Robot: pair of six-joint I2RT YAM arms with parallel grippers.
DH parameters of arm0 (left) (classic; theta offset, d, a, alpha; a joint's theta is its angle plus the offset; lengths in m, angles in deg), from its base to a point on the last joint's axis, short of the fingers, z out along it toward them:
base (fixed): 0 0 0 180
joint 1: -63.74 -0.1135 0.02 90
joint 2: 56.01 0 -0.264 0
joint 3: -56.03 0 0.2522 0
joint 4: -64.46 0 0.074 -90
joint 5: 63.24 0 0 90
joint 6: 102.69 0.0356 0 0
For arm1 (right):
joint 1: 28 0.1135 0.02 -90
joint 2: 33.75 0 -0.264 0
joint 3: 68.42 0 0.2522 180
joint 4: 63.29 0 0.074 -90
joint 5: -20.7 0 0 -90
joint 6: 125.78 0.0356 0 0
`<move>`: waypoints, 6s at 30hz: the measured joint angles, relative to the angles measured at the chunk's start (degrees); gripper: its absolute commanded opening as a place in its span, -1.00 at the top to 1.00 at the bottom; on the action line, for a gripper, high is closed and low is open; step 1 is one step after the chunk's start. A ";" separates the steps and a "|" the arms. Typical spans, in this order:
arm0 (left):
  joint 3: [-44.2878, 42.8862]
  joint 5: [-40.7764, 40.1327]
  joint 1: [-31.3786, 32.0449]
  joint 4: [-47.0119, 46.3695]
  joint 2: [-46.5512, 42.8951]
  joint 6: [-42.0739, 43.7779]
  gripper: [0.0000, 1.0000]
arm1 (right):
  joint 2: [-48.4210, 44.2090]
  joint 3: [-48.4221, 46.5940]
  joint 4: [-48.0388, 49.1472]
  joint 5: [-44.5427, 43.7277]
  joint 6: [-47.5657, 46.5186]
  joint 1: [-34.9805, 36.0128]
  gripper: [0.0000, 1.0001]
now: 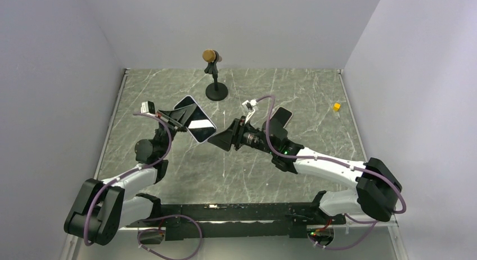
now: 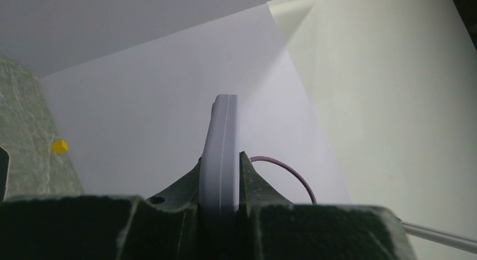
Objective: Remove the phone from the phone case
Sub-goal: Remove the phone case from the phone.
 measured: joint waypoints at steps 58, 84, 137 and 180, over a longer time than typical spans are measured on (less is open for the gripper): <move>-6.10 1.25 1.99 -0.83 -3.89 -5.40 1.00 | 2.82 -11.91 -3.06 2.47 -16.20 5.75 -0.62; -7.63 -1.68 2.27 -1.07 -4.98 -1.42 1.00 | 1.33 -10.36 1.14 -1.44 -17.35 6.78 -0.18; -12.74 4.87 -0.31 21.24 -12.72 -9.44 1.00 | 4.35 -15.91 -3.37 -2.62 -58.34 11.34 1.00; -20.61 24.81 0.15 48.04 -16.04 29.90 1.00 | 2.19 -8.24 -2.73 34.67 -1.79 -8.90 0.01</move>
